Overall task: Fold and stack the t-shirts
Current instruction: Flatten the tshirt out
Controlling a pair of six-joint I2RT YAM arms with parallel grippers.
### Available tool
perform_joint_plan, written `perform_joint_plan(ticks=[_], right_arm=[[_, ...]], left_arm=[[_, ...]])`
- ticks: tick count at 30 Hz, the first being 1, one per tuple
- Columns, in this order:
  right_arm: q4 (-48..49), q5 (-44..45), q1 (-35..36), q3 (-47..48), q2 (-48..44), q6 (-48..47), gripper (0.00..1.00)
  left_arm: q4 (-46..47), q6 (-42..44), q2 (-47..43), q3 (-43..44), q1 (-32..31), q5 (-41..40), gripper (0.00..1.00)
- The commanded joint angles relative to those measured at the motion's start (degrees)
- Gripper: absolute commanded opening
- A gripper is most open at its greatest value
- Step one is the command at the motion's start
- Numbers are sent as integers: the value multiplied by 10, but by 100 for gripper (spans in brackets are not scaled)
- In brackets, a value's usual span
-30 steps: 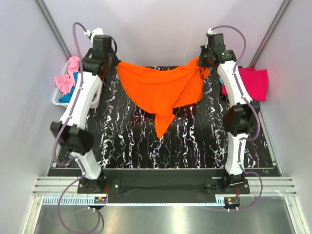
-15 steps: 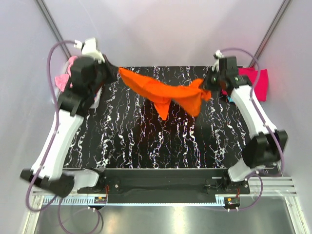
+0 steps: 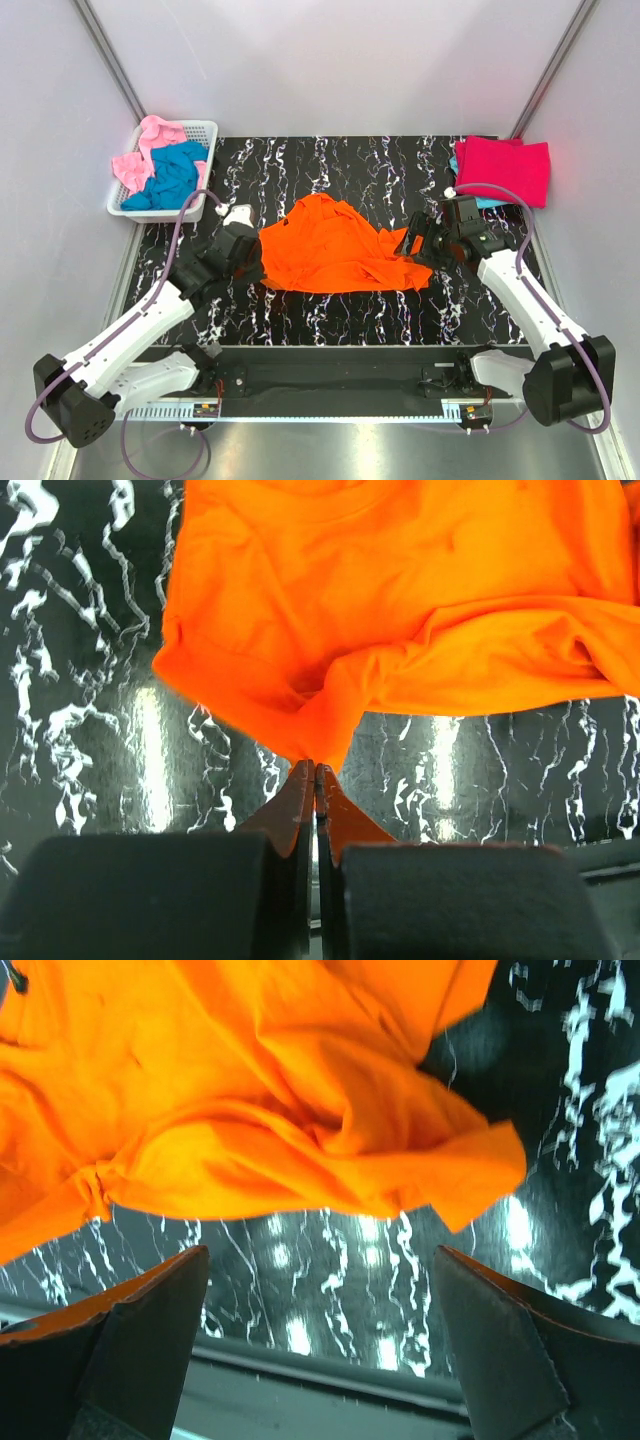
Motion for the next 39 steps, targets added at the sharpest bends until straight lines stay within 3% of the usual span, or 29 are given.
perform_joint_plan(ticks=[1, 2, 3, 7, 15, 30, 39], right_arm=[[42, 22, 5, 11, 19, -4, 98], [48, 26, 8, 8, 27, -5, 94], [59, 27, 8, 7, 38, -6, 81], [76, 48, 9, -1, 77, -5, 57], [75, 173, 8, -31, 64, 26, 61], [79, 198, -11, -58, 52, 119, 58], [94, 189, -14, -65, 93, 143, 55]], left_arm=[[23, -48, -19, 3, -21, -49, 0], [24, -52, -15, 2, -24, -51, 0], [24, -54, -8, 1, -29, -54, 0], [24, -63, 5, -1, -47, -64, 0], [24, -68, 12, -5, -64, -69, 0], [24, -66, -2, -20, -64, -70, 0], [21, -69, -18, -25, -64, -70, 0]])
